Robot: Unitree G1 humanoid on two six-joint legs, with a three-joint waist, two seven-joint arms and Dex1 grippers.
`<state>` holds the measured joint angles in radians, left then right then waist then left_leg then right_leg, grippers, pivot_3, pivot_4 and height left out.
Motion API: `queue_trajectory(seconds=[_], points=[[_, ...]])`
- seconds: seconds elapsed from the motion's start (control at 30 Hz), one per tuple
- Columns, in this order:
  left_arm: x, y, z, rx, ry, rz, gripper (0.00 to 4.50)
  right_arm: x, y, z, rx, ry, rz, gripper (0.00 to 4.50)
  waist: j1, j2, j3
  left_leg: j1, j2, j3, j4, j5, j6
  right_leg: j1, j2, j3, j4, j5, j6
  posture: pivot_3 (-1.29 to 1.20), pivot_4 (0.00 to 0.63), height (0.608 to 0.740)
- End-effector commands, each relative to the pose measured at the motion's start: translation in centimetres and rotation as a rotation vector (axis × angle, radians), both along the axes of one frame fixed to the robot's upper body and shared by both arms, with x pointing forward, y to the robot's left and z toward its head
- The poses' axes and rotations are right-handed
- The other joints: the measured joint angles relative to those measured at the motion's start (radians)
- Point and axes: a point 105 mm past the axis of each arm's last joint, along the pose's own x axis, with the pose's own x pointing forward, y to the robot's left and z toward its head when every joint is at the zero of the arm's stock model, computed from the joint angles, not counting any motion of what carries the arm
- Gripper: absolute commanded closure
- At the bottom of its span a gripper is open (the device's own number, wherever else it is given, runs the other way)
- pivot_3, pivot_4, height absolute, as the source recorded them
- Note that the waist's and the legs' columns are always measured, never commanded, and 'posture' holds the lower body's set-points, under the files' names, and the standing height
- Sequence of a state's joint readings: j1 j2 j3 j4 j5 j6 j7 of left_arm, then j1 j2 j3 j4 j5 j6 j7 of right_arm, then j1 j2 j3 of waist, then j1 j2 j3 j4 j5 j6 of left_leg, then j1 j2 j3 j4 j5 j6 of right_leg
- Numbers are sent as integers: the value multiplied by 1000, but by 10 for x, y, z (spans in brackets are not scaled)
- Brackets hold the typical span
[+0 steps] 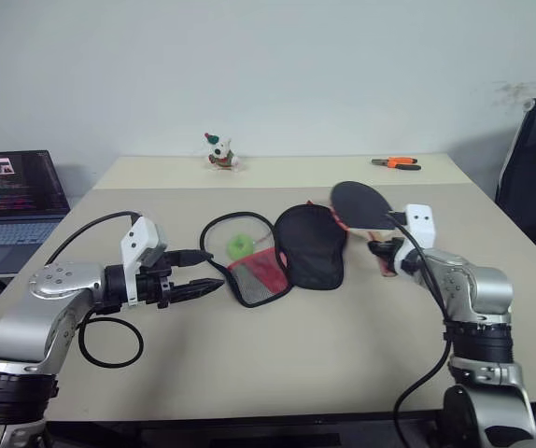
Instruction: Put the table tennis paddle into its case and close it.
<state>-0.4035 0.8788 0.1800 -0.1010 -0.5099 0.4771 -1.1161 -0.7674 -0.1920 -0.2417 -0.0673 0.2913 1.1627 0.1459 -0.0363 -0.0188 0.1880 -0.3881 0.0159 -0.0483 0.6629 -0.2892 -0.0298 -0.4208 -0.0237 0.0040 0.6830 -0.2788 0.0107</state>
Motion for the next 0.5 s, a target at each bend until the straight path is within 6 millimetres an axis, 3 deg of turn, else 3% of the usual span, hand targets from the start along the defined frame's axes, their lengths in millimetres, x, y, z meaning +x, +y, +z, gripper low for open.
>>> queue_trajectory(seconds=[0.03,0.17,0.5], points=[[1,12,20,-15,-81,61,1283,-11,26,5,18,-34,35,3439,2,0,0,0,0,0,0,0,0,0,0,0,0,0,0,0,150,740],[-2,8,16,-26,-73,60,1283,-6,47,-7,30,-14,35,3439,3,0,0,0,-2,1,1,0,0,0,-1,1,0,0,1,0,150,740],[-3,4,15,-25,-72,61,1283,29,80,-4,2,-70,60,3439,-4,0,0,2,-2,3,0,0,0,0,1,3,1,0,1,0,150,740]])
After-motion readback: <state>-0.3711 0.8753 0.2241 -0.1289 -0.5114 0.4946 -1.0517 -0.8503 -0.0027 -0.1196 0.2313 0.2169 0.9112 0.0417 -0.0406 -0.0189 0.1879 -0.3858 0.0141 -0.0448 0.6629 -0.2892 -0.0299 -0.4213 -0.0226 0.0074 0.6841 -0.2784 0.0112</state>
